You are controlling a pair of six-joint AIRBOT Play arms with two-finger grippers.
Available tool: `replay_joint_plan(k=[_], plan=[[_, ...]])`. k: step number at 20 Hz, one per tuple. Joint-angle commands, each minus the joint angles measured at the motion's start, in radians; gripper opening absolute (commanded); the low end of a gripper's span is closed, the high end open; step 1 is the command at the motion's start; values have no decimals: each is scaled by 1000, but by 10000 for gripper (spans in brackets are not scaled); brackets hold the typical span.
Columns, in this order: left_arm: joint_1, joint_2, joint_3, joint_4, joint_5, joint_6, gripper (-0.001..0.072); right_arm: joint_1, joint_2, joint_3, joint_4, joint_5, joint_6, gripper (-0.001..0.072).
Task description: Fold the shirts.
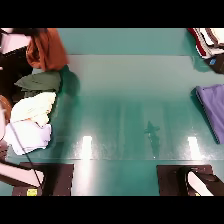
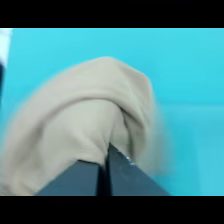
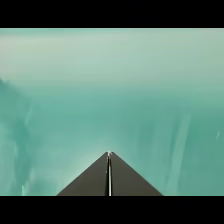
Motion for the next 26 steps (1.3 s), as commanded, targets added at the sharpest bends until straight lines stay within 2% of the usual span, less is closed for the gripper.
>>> replay_joint_plan(k=[1, 4, 7, 9, 12, 14, 15, 17, 21, 24, 26], plan=[[-82, 231, 31, 1, -169, 78, 22, -1, -34, 129, -3, -14, 0, 16], [-245, 317, 19, 1, -296, 100, 22, -1, -98, 239, 6, 24, 0, 16], [-460, 313, -105, -1, -313, 42, 22, -1, -148, 331, 5, 108, 0, 16], [-624, 277, -218, -43, -248, 21, 23, -1, -170, 387, 5, 162, 0, 16], [-827, 180, -312, -129, -75, 29, 30, -1, -172, 438, 5, 211, 0, 16], [-887, 129, -313, -138, 2, 48, 510, -1, -156, 449, 4, 226, 0, 16], [-882, 129, -311, -126, 4, 48, 516, -1, -143, 443, 3, 226, 0, 16], [-811, 143, -271, -75, -92, 37, 517, -1, -124, 441, -4, 229, 0, 16], [-510, 158, -271, -63, -284, -2, 517, -1, -110, 442, -2, 237, 0, 16], [-293, 158, -421, -136, -289, -3, 517, -1, -118, 442, 0, 278, 0, 16], [-187, 157, -571, -233, -235, 16, 517, -1, -130, 442, 5, 313, 0, 16]])
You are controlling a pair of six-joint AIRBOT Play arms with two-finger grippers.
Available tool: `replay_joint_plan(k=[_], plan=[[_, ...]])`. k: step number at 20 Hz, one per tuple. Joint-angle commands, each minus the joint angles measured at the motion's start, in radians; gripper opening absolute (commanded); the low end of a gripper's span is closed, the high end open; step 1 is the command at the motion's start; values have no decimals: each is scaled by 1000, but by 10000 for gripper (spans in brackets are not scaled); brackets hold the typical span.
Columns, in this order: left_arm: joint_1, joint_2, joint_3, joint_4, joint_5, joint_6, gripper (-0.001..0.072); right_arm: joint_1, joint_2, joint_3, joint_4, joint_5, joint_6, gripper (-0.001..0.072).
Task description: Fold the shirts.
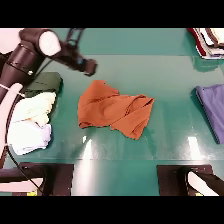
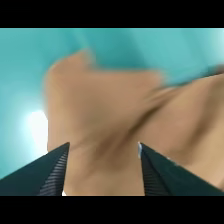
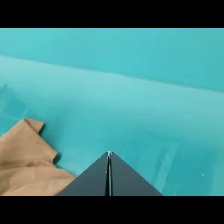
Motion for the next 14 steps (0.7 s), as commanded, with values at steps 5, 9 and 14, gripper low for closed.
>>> replay_joint_plan(k=[5, 9, 14], plan=[[247, -58, -396, -242, 138, 97, 517, 0, -63, 1, 10, 114, 2, 16], [247, -132, -404, -320, 192, 97, 517, 3, -91, 1, 17, 133, 2, 16], [244, -176, -404, -420, 209, 133, 515, 2, -95, 1, 34, 137, 2, 16]])
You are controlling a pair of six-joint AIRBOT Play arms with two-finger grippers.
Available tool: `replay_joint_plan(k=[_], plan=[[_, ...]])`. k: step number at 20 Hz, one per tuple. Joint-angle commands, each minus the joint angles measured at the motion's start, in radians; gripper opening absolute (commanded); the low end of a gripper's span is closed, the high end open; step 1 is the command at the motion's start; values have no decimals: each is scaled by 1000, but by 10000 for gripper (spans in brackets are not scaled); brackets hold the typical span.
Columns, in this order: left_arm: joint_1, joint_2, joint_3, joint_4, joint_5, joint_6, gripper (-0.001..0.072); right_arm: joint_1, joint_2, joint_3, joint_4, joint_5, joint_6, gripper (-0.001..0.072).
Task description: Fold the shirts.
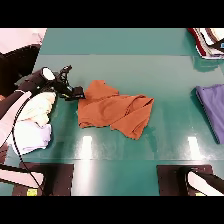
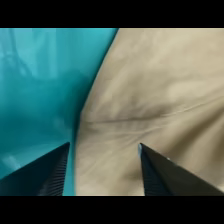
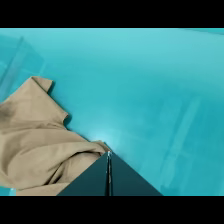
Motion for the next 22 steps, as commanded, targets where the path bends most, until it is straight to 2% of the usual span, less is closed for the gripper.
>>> replay_joint_plan(k=[1, 2, 3, 4, 5, 8, 11, 12, 13, 14, 16, 18, 22], plan=[[-6, -26, -7, -65, 19, 37, 509, 0, -5, 1, 7, 11, 0, 16], [-11, -26, -7, -63, 19, 38, 423, 0, -6, 1, 8, 16, 0, 16], [-14, -26, -7, -63, 28, 38, 382, 0, -6, 1, 7, 23, 0, 16], [-14, -26, -6, -67, 33, 37, 258, 0, -6, 1, 6, 34, 0, 16], [-13, -26, 6, -67, 26, 37, 28, 0, -6, 0, -1, 52, 0, 16], [-10, -2, 101, -51, -24, 37, 24, -3, 23, -95, -63, 83, 12, 16], [-10, 64, 204, -35, -20, 50, 25, -25, 114, -410, -102, 51, 36, 18], [-10, 77, 232, -34, -20, 61, 25, -26, 147, -543, -93, 31, 37, 87], [-10, 87, 254, -34, -20, 69, 25, -25, 177, -692, -71, 6, 37, 406], [-10, 92, 267, -35, -20, 69, 25, -19, 196, -842, -14, -27, 36, 516], [-10, 92, 271, -36, -19, 69, 25, 31, 206, -1096, 116, -144, 19, 510], [-10, 91, 271, -35, -29, 69, 25, 121, 178, -1262, 228, -306, -31, 509], [-10, 91, 271, -35, -44, 69, 25, 320, 38, -1305, 374, -549, -72, 509]])
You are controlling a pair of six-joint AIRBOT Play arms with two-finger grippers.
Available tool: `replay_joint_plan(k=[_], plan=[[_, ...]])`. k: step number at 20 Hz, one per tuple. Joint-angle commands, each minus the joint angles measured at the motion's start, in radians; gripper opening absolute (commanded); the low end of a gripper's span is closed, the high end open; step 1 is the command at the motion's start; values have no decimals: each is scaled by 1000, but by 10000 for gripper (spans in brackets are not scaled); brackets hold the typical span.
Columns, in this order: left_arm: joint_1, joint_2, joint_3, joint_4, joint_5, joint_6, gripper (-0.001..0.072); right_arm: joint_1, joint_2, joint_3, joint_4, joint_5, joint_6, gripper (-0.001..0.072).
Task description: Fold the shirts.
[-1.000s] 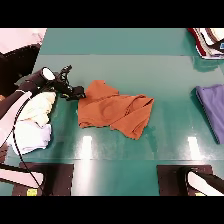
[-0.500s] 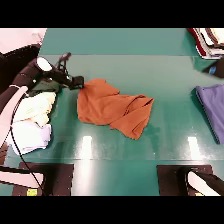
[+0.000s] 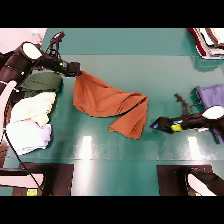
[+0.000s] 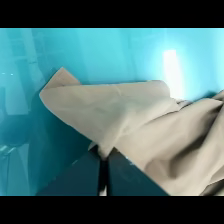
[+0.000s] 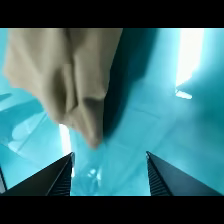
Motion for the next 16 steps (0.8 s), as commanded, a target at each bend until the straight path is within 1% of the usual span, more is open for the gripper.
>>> replay_joint_plan(k=[1, 2, 3, 4, 5, 6, 7, 8, 10, 11, 13, 16], plan=[[0, 2, 5, 0, -14, 2, 25, 152, -110, -51, 127, -214, -35, 508], [0, 2, 5, 1, -14, 2, 25, 182, -154, -10, 123, -220, -35, 479], [0, 2, 5, 1, -15, 2, 25, 205, -191, 29, 119, -228, -39, 400], [0, 2, 5, 0, -16, 2, 25, 224, -228, 71, 118, -236, -62, 300], [0, 3, 6, 1, -20, 2, 25, 233, -261, 108, 115, -234, -81, 122], [1, 6, 6, 2, -27, 2, 25, 233, -288, 148, 96, -227, -87, 15], [1, 19, 8, 14, -31, 2, 24, 228, -299, 183, 56, -215, -83, 14], [1, 47, 12, 33, -30, 2, 24, 212, -290, 221, -12, -192, -50, 13], [1, 121, 67, 119, -39, 2, 24, 140, -214, 310, -203, -111, 67, 13], [1, 165, 109, 163, -48, 2, 24, 84, -151, 369, -308, -45, 97, 13], [1, 261, 216, 209, -77, 3, 24, -29, -17, 499, -436, 83, 101, 13], [0, 395, 374, 195, -102, 2, 24, -186, 139, 710, -476, 234, 86, 13]])
